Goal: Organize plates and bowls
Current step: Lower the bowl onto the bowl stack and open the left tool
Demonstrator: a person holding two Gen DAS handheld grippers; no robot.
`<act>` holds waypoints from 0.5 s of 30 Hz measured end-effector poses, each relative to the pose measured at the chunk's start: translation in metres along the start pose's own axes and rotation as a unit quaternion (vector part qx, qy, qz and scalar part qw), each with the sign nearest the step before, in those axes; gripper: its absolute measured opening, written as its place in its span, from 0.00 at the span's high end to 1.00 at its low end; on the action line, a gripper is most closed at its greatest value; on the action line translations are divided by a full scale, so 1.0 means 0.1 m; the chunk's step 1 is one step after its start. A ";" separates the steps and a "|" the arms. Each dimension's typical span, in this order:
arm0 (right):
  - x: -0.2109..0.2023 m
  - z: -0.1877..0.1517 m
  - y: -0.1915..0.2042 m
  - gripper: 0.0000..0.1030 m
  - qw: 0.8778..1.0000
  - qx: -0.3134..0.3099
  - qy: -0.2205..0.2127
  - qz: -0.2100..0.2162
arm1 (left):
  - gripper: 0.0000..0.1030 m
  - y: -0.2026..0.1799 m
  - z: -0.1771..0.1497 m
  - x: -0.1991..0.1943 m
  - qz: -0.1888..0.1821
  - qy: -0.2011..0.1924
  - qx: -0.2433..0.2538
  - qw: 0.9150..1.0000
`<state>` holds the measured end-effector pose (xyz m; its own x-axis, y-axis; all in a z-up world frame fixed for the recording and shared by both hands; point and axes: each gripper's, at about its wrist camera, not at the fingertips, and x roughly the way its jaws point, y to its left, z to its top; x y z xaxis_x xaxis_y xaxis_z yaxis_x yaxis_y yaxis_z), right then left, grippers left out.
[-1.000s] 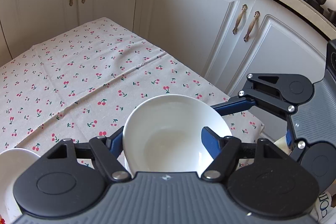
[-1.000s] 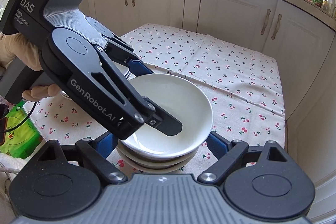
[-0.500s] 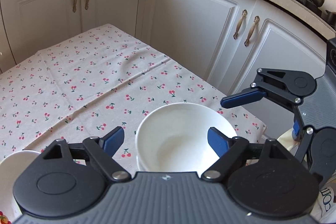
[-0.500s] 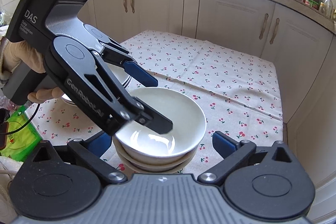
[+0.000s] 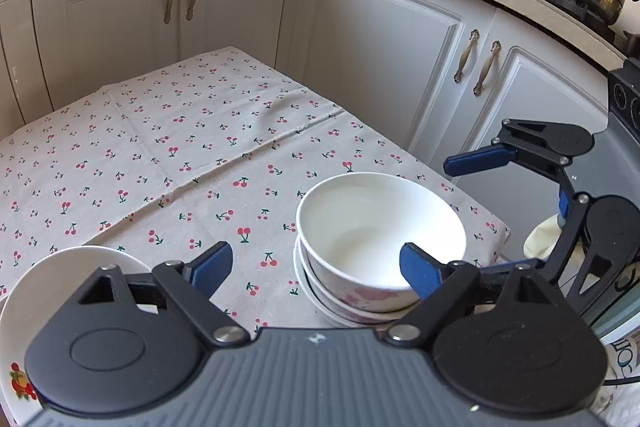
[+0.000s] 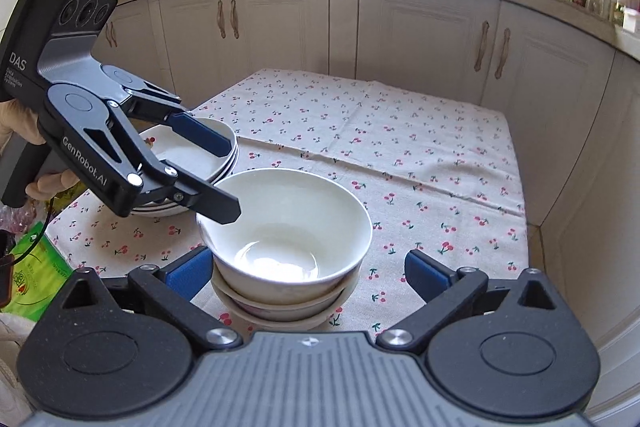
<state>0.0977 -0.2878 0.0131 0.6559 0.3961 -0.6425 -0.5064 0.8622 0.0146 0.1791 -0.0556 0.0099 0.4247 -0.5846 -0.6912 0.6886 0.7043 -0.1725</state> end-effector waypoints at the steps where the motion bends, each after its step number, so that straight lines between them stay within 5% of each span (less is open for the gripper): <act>1: -0.01 0.01 0.00 0.00 1.000 0.000 -0.002 0.000 | 0.12 0.00 -0.02 -0.01 -0.002 0.000 -0.001 1.000; 15: -0.12 -0.05 -0.08 0.00 1.000 0.007 -0.009 0.001 | 0.08 0.05 -0.17 -0.25 -0.013 -0.005 0.018 1.000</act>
<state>0.0914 -0.3007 0.0166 0.6645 0.4038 -0.6288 -0.5004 0.8654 0.0269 0.1618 -0.0309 0.0145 0.4126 -0.6065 -0.6797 0.7202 0.6741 -0.1643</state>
